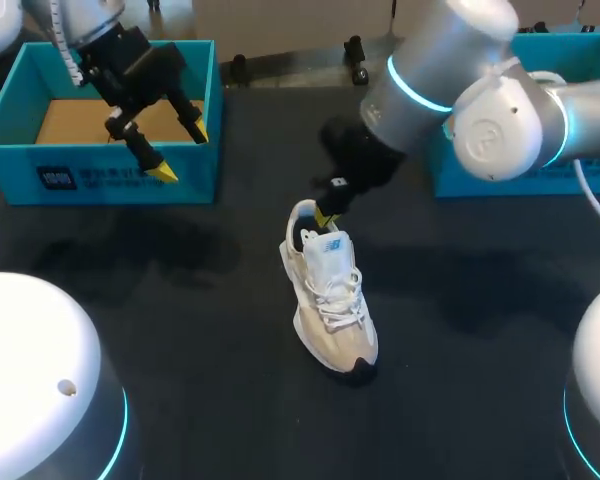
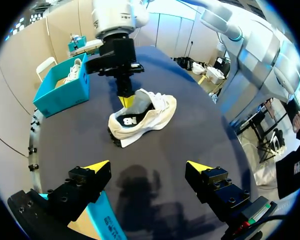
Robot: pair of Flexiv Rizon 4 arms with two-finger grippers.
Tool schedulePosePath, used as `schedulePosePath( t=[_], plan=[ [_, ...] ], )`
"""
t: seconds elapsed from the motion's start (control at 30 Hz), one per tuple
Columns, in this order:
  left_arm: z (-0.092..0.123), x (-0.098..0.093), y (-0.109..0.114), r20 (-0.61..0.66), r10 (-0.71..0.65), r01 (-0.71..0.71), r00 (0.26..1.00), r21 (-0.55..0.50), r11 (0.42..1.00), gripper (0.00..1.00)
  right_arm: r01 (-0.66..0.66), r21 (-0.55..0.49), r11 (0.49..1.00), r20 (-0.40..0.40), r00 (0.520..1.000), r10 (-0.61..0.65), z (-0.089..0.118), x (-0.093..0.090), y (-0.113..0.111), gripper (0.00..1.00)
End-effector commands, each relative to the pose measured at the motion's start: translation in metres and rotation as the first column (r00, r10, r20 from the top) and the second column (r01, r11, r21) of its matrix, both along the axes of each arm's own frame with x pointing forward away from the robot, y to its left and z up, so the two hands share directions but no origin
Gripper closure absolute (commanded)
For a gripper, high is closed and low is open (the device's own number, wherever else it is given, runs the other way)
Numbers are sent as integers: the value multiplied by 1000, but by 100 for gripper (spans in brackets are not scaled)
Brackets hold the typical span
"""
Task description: Take the shoe out of the shoebox, open the shoe tongue, remove and reinsert the insole, then place the shoe into the shoebox
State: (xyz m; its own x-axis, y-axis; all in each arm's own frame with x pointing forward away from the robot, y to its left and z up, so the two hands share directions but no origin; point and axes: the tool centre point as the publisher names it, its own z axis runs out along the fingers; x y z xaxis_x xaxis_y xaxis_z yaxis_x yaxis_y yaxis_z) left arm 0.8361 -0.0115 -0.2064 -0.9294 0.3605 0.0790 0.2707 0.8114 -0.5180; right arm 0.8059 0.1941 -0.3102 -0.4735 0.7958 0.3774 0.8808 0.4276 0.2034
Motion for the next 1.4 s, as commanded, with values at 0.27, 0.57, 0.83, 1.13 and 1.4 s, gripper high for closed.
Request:
schedulePosePath(
  t=[0.27, 0.57, 0.83, 1.13, 1.4],
  plan=[
    [0, -1, 1, 2, 1, -1, 1000, 2, 1000, 0, 77, -219, 973, 110, 993, -54, -10, -16, 1, 100],
    [0, -1, 1, 2, 1, -1, 1000, 2, 1000, 0, 77, -219, 973, 110, 993, -54, -10, -16, 1, 100],
    [0, -1, 1, 2, 1, -1, 1000, 2, 1000, 0, 83, -216, 973, 118, 991, -59, -10, -15, 0, 100],
    [0, -1, 1, 2, 1, -1, 1000, 2, 1000, 0, 60, -316, 947, 88, 996, -33, -20, -4, 9, 100],
    [0, -1, 1, 2, 1, -1, 1000, 2, 1000, 0, 67, -310, 948, 79, 996, -44, -33, 0, 13, 100]
  ],
)
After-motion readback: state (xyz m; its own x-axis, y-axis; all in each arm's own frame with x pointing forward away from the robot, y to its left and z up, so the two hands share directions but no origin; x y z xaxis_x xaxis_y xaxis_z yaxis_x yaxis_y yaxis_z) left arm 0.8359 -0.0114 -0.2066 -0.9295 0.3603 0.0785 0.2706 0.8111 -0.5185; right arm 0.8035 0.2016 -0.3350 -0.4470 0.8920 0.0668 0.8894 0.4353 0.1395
